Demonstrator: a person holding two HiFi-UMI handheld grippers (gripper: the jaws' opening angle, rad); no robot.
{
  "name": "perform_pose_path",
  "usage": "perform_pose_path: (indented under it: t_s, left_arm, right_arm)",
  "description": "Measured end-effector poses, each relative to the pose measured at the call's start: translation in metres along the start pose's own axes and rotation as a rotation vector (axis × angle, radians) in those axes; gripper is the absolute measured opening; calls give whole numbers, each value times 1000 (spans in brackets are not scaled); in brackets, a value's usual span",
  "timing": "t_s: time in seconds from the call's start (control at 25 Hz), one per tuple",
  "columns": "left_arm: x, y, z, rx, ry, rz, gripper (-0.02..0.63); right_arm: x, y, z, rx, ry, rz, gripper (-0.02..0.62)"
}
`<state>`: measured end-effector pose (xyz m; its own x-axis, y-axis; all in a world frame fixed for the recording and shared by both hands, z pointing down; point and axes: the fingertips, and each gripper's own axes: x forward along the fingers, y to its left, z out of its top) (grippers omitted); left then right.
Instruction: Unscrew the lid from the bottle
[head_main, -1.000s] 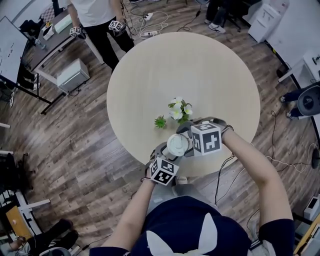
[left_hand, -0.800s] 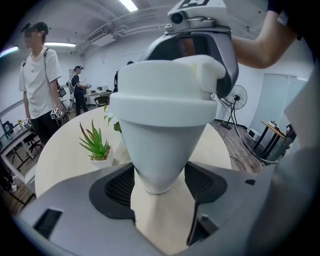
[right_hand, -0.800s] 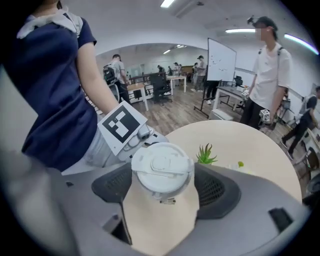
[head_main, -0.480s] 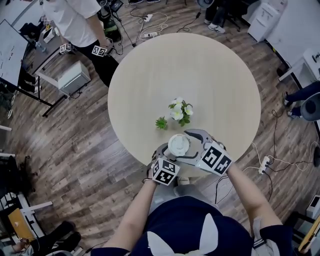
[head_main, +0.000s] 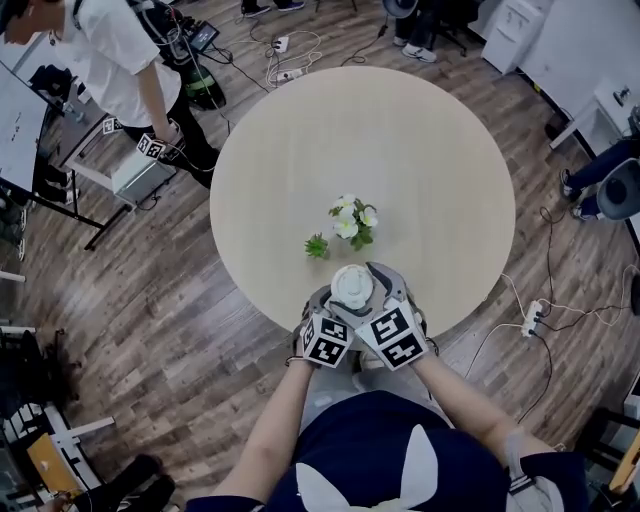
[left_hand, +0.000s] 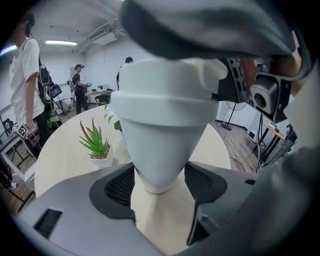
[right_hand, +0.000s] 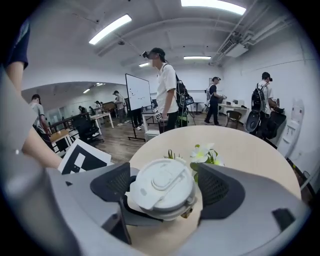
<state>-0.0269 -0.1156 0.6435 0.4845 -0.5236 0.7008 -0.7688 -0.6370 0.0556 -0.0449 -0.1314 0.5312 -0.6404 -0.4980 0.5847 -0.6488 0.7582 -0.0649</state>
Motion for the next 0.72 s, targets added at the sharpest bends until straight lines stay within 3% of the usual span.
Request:
perform_pose_path:
  t_s: [0.28,0.72]
  left_arm:
    - [2,0,-1,-1,4,-5,324]
    - [2,-1,-2,1,12,-12,322]
  right_arm:
    - [10,-4,-17,11,82,-34,405]
    - [9,-1,-13,-46,75,63,393]
